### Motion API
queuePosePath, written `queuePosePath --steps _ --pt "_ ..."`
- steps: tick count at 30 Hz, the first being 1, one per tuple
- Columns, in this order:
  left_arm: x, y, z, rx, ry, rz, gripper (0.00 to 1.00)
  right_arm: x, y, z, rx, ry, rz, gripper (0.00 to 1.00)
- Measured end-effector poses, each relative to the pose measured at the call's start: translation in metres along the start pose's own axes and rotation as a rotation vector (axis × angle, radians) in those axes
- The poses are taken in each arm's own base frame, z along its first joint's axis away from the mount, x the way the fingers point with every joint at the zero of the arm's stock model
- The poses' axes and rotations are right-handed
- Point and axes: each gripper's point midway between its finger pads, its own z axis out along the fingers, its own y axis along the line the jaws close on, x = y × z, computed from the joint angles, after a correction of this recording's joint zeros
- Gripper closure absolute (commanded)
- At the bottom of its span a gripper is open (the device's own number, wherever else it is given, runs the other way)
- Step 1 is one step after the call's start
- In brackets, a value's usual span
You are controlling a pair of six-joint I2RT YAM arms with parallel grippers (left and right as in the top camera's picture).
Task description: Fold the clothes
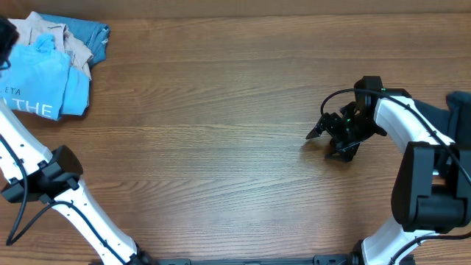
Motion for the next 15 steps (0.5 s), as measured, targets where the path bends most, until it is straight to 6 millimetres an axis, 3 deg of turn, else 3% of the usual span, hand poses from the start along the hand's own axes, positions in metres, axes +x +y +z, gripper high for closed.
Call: queuePosePath --steps 2,4,7,12,15 --pt "0.009 0.002 -0.005 -0.024 0.025 0.067 0.8 -0.002 0.001 0.0 -0.004 -0.007 -0.004 0.22" --pt "0.016 -0.007 -0.004 -0.02 0.032 0.124 0.82 -0.003 0.002 0.0 -0.008 -0.013 -0.008 0.22" --pt "0.026 -0.002 0.01 -0.093 0.069 0.132 0.91 0.0 0.0 0.0 -0.002 -0.001 0.0 0.22" --pt "0.054 0.071 0.055 -0.329 0.26 -0.035 0.96 -0.003 0.002 0.0 -0.007 -0.012 -0.007 0.22" --pt "0.071 0.112 0.071 -0.447 0.339 -0.129 0.96 -0.007 0.004 0.0 -0.017 -0.026 -0.017 0.22"
